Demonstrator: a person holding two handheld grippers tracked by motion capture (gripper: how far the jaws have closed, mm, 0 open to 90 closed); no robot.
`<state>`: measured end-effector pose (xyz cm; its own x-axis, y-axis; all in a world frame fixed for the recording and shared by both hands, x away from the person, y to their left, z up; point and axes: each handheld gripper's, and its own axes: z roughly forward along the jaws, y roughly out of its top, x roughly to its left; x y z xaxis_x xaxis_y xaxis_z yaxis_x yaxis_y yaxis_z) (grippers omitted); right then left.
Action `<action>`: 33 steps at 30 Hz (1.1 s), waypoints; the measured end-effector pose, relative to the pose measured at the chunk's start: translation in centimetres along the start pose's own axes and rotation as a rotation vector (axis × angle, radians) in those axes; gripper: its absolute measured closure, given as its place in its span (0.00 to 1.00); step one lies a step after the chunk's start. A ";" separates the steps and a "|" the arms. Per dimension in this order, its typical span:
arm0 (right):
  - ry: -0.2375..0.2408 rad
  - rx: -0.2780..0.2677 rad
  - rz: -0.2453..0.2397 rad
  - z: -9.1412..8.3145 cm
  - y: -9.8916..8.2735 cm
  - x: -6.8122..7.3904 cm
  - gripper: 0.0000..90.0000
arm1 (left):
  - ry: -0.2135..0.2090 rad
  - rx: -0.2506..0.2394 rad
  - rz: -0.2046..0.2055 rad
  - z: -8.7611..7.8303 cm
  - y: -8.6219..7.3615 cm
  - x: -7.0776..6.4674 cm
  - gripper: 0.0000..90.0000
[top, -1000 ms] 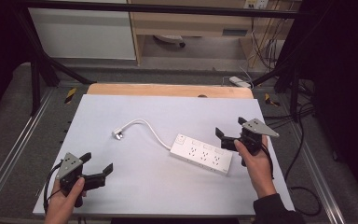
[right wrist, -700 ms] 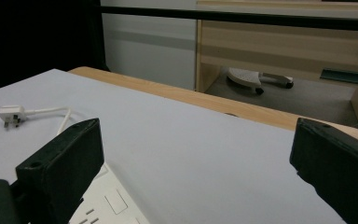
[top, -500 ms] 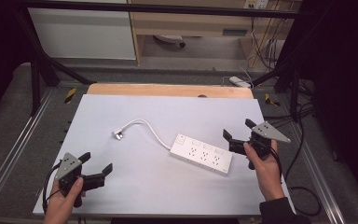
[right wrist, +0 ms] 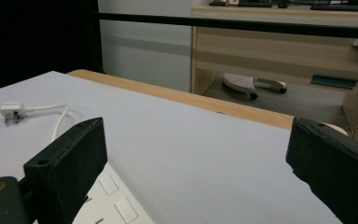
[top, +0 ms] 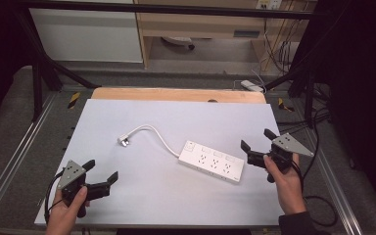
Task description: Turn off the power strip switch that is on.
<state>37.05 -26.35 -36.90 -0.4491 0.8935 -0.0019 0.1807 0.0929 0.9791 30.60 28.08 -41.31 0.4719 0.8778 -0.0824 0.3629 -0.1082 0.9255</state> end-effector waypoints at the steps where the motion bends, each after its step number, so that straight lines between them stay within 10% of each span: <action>1: -0.001 0.001 -0.001 -0.1 -0.1 0.0 0.06 | 0.001 0.003 0.004 0.0 0.0 0.0 0.06; 33: 0.014 0.047 -0.036 -3.1 -4.6 -0.6 0.02 | -0.008 0.007 0.015 0.0 0.0 -0.2 0.06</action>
<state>33.80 -28.68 -40.73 -0.4684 0.8829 -0.0335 0.2052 0.1455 0.9678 30.54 27.90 -41.32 0.4835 0.8725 -0.0710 0.3614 -0.1251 0.9240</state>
